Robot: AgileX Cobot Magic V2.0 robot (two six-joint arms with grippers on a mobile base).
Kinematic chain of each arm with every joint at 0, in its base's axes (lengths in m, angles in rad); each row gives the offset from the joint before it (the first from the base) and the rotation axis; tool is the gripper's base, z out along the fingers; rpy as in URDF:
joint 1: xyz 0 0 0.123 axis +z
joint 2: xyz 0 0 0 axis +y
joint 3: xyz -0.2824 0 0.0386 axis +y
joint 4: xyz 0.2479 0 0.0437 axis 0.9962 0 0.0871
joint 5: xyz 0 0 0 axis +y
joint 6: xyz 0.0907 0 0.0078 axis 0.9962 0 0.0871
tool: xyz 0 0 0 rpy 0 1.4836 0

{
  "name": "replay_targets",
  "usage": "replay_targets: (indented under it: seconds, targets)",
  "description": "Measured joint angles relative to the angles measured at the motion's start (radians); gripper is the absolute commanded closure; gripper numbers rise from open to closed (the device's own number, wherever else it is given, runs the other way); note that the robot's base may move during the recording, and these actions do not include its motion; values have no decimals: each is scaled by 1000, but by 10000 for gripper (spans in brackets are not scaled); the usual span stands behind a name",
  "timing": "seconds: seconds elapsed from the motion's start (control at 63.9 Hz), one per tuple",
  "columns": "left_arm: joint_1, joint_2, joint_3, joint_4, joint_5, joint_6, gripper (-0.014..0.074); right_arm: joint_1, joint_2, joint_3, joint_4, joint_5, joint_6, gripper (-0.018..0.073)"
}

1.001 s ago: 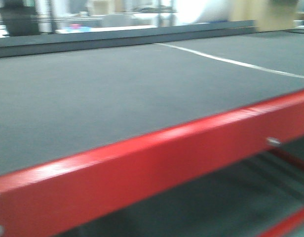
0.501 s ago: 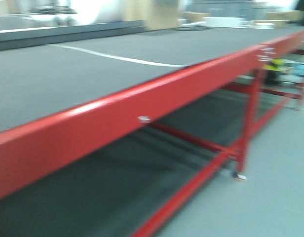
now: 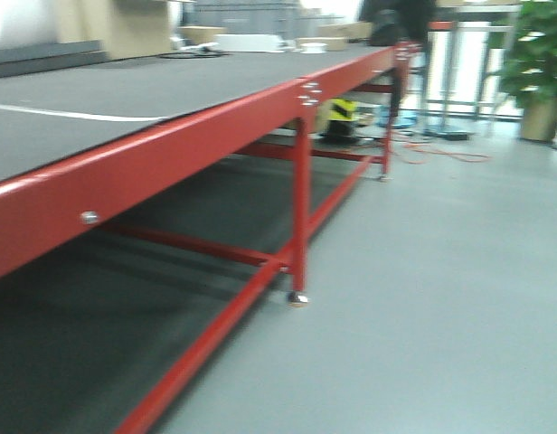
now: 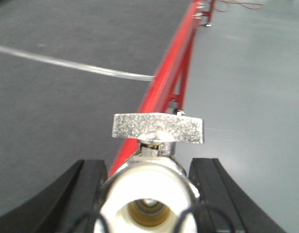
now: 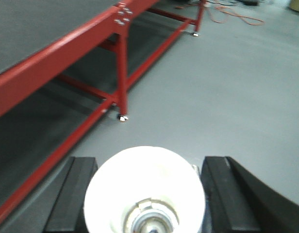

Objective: Place valve from conveyor to right shelf box
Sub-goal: 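Drive the base away from the red-framed conveyor holding both valves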

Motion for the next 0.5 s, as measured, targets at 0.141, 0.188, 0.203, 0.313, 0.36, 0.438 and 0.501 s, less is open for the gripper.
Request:
replay_targets:
  seconds: [0.141,0.188,0.203,0.313,0.36,0.438,0.501]
  targets:
    - [0,0,0,0,0,0,707,0,0,0,0,0,0,712]
    - [0,0,0,0,0,0,707,0,0,0,0,0,0,712]
    - [0,0,0,0,0,0,707,0,0,0,0,0,0,712]
    - [0,0,0,0,0,0,707,0,0,0,0,0,0,712]
    - [0,0,0,0,0,0,707,0,0,0,0,0,0,712]
    - [0,0,0,0,0,0,707,0,0,0,0,0,0,712]
    - [0,0,0,0,0,0,707,0,0,0,0,0,0,712]
